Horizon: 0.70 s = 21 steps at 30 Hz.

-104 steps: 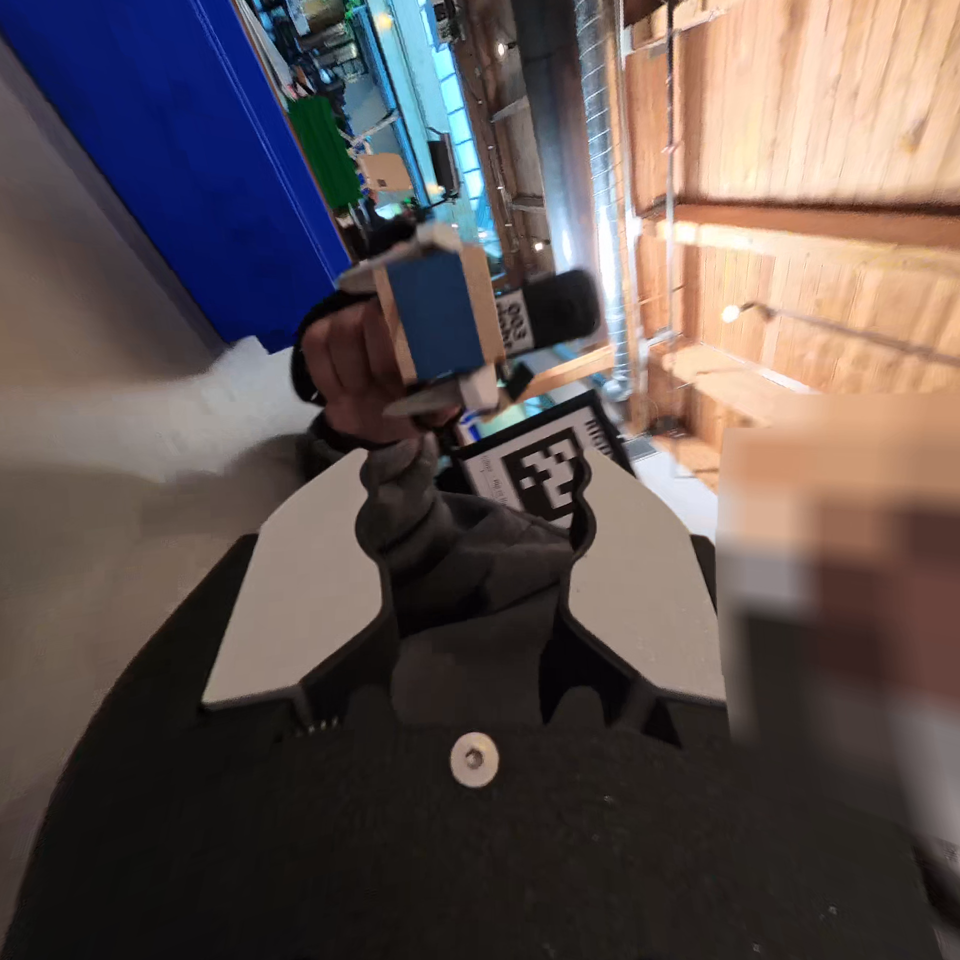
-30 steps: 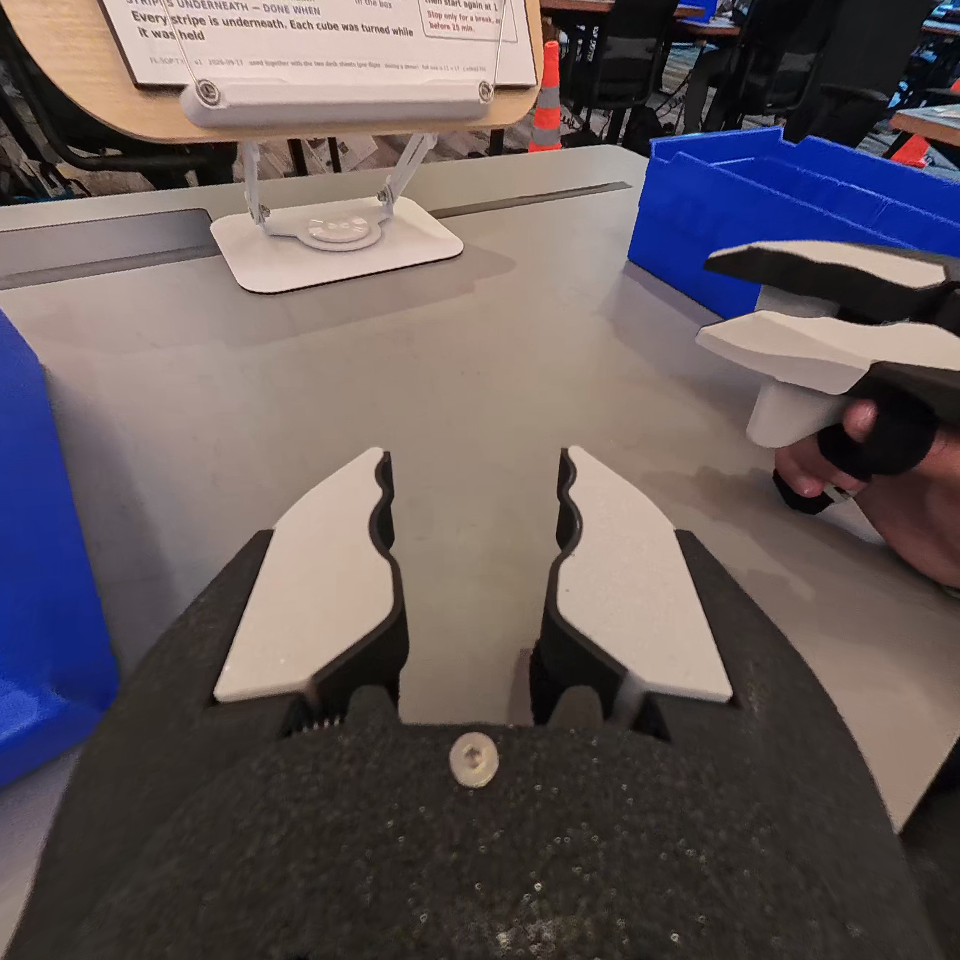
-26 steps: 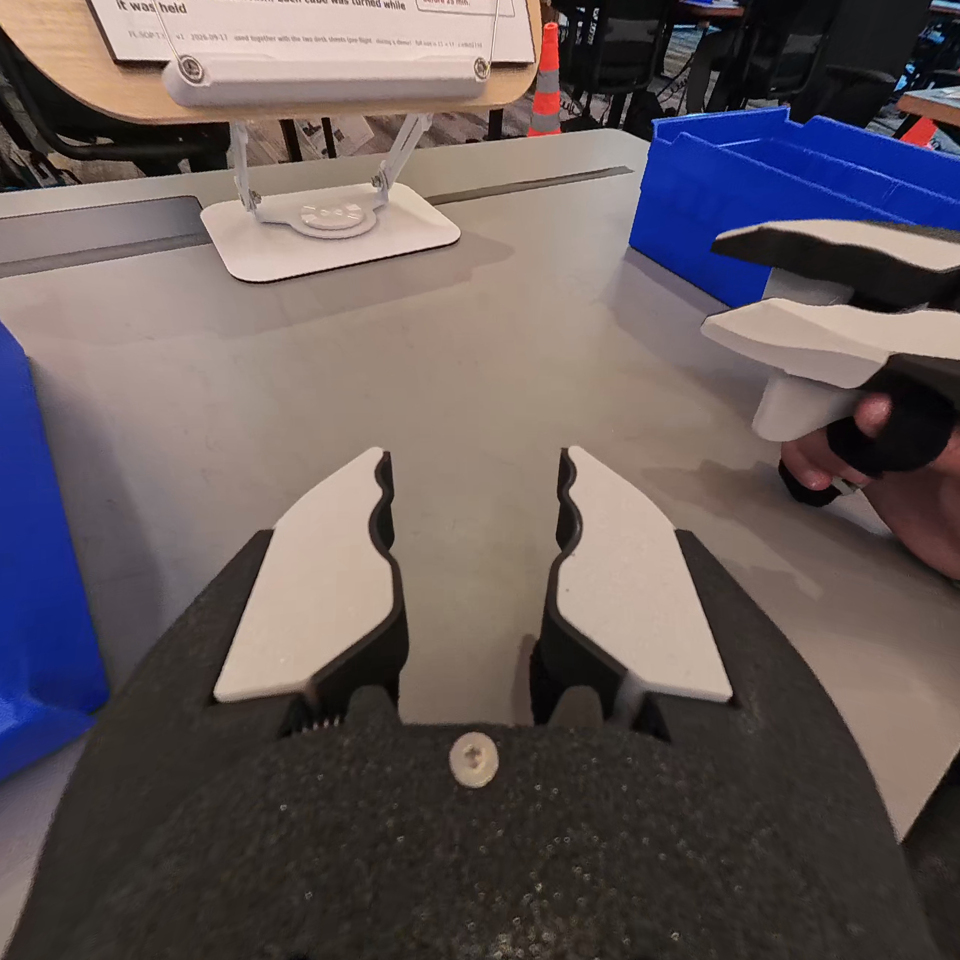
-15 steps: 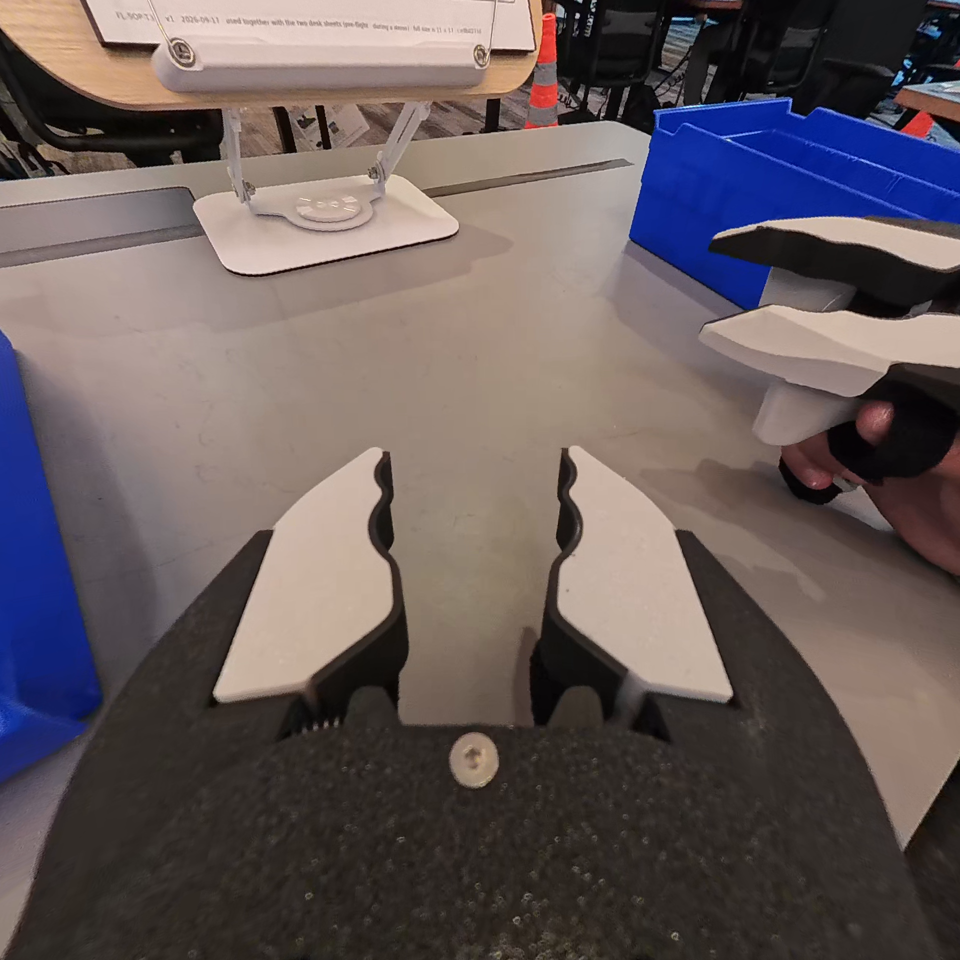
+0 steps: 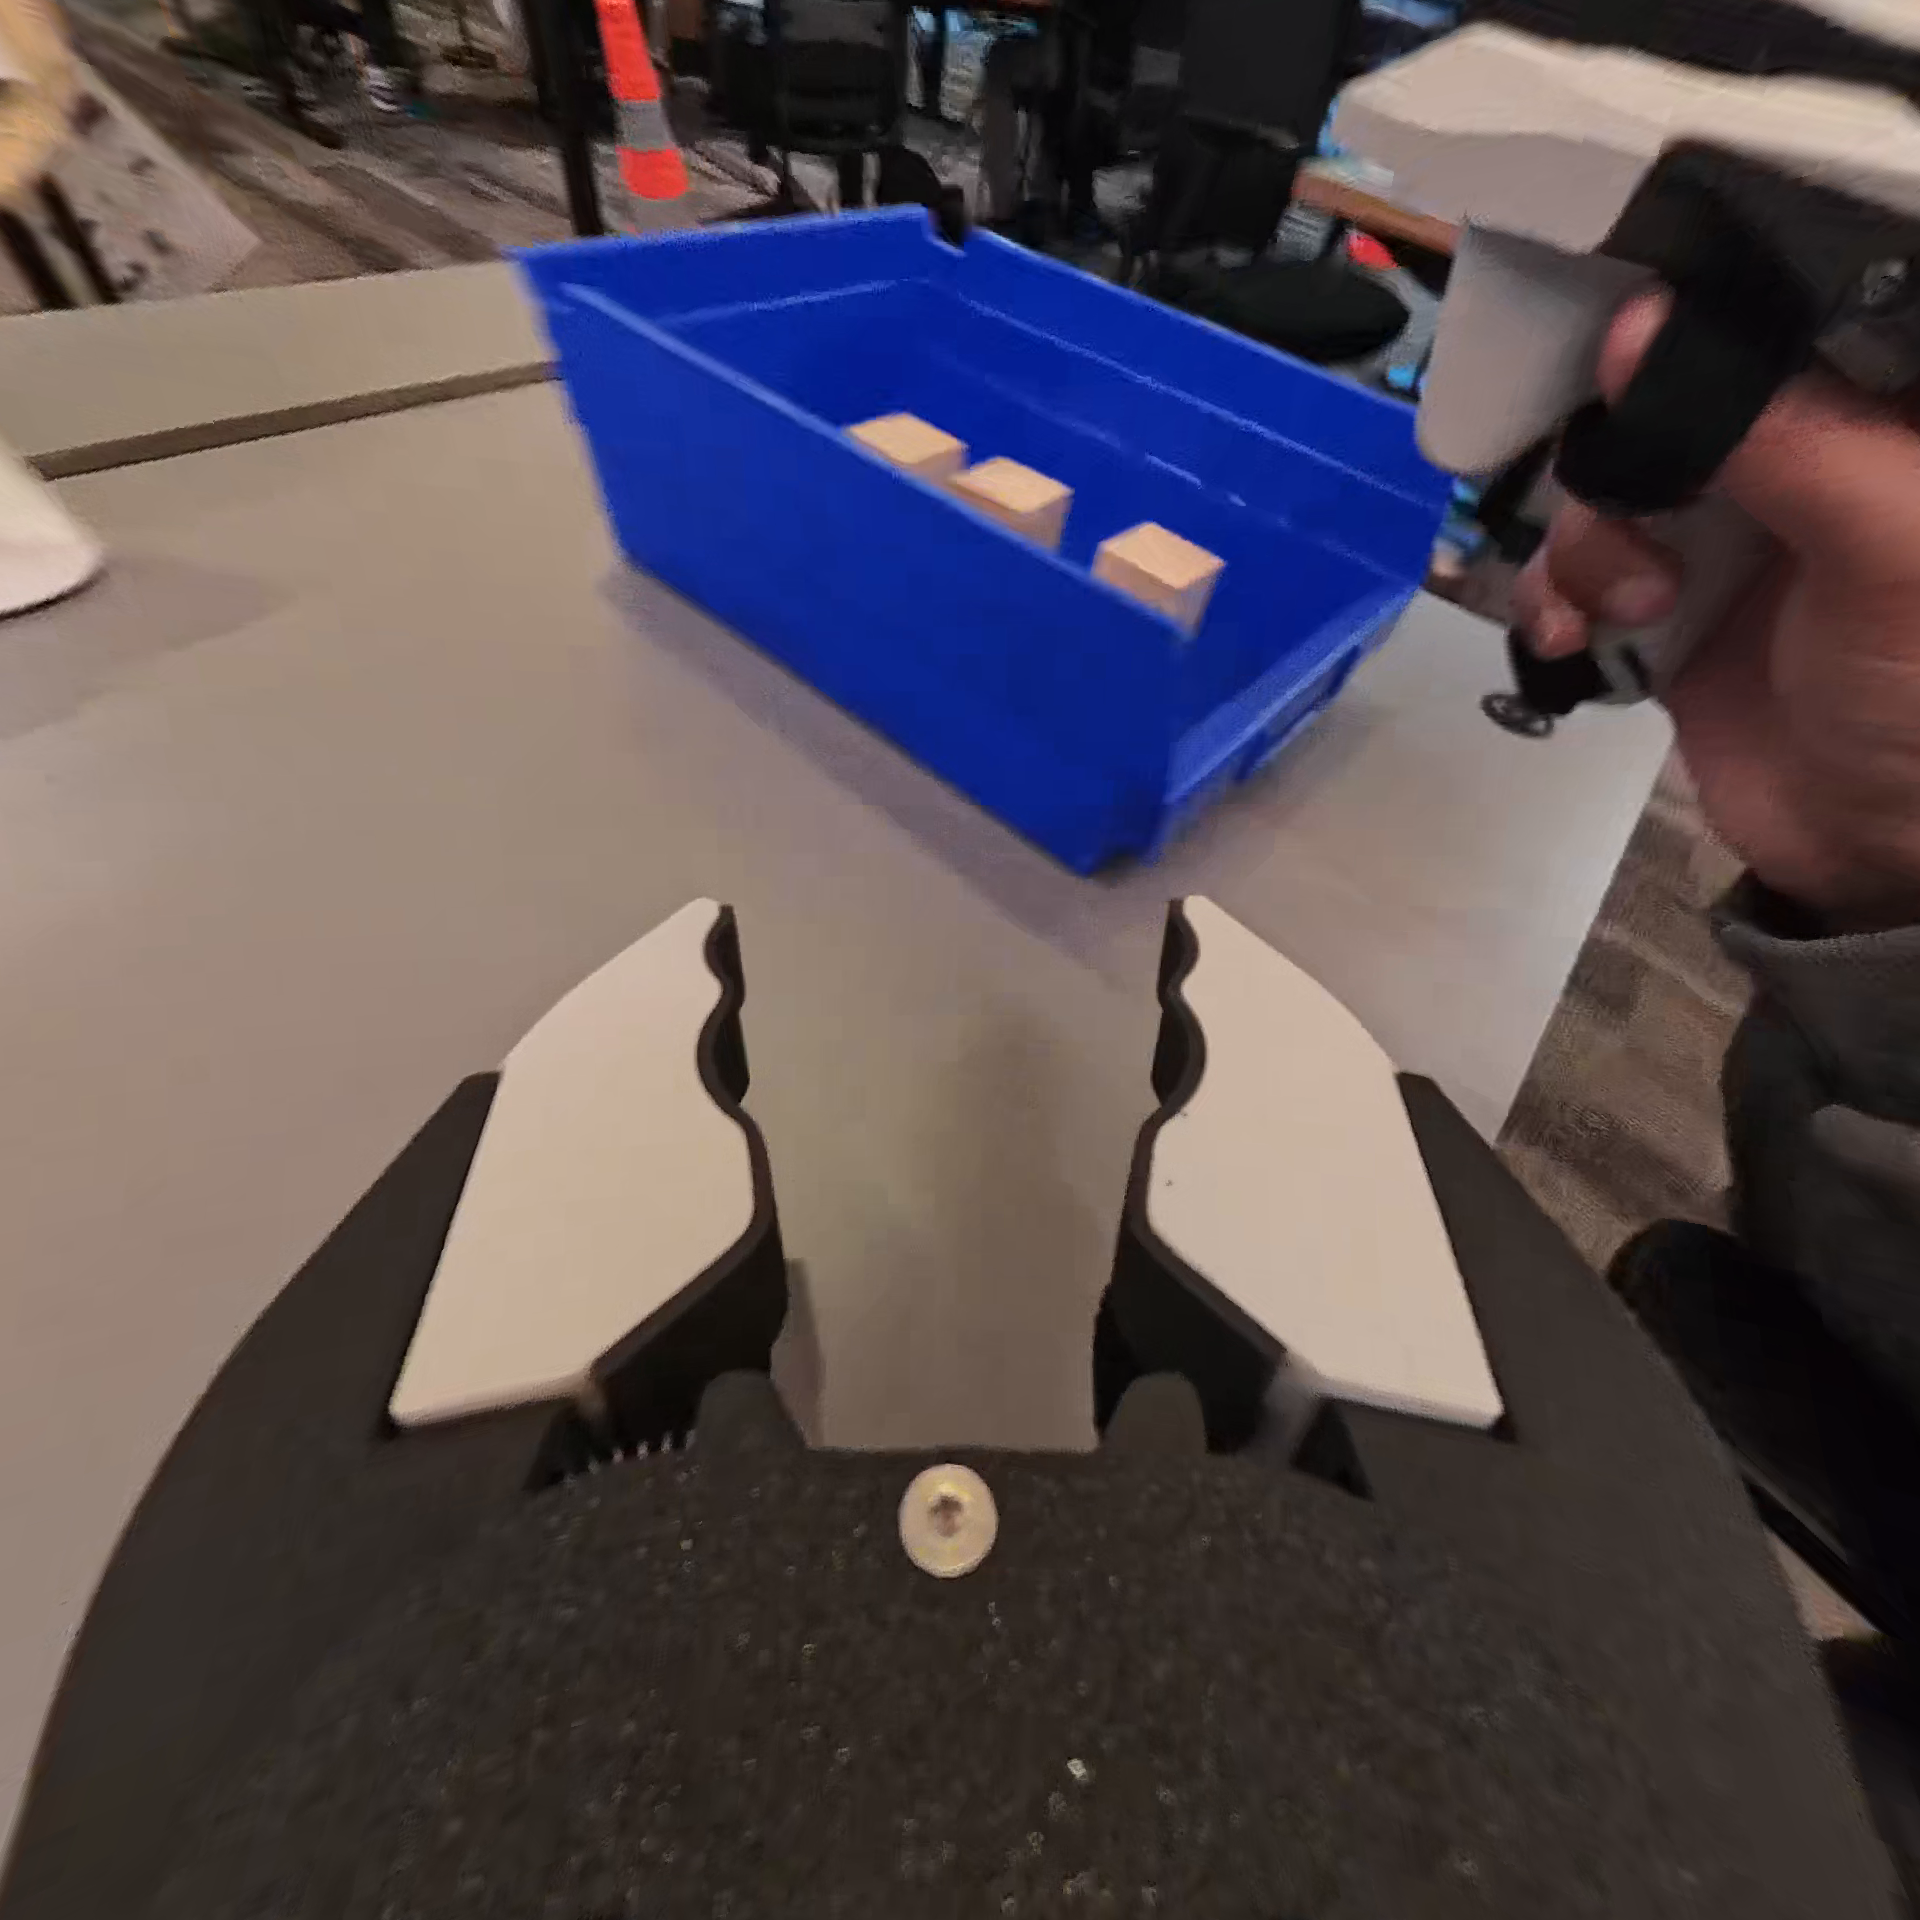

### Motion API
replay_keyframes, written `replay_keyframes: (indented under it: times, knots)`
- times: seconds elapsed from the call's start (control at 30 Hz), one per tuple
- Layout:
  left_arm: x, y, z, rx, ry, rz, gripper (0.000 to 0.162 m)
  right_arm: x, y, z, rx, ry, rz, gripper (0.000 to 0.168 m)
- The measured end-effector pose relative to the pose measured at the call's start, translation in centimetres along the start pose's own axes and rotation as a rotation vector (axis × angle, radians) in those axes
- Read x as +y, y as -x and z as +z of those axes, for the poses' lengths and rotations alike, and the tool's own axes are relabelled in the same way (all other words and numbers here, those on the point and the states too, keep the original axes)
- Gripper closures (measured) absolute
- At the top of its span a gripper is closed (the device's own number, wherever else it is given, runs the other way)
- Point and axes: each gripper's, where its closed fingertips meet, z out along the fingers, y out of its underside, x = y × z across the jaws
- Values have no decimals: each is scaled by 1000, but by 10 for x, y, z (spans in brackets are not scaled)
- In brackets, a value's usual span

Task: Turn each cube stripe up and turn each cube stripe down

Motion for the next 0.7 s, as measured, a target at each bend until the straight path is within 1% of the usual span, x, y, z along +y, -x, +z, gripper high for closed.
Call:
replay_keyframes:
  times: [0.07, 0.13, 0.17, 0.23, 0.33, 0.37, 0.4, 0.47, 0.53, 0.6, 0.67, 0.7]
  knots:
    - [-7, -16, 35, -84, 30, 55, 86, 19, -52, -13, 143, 50, -79, 106]
    - [-25, -25, 64, -131, -20, 54, 88, 48, -87, -22, 218, 139, -109, 105]
    - [-31, -27, 77, -160, -31, 54, 88, 64, -96, -23, 219, 186, -94, 106]
    - [-41, -29, 100, -194, -35, 47, 87, 99, -99, -18, 165, 278, -34, 105]
    - [-45, -32, 125, -180, -9, -44, 87, 128, -97, -9, 136, 327, 32, 111]
    - [-44, -28, 130, -201, 9, -58, 85, 134, -95, -5, 128, 338, 45, 110]
    - [-44, -22, 134, -228, 18, -60, 89, 135, -95, -3, 137, 340, 60, 109]
    - [-40, -11, 139, -258, 46, -80, 103, 131, -97, 0, 162, 310, 102, 109]
    - [-33, -4, 141, -253, 70, -106, 112, 131, -96, 3, 160, 298, 151, 110]
    - [-34, 8, 135, -311, 58, -98, 124, 131, -97, 3, 177, 306, 175, 112]
    - [-33, 22, 127, -371, 61, -90, 137, 128, -103, 0, 242, 297, 156, 118]
    - [-33, 28, 124, -390, 59, -101, 142, 130, -102, 1, 245, 318, 166, 120]
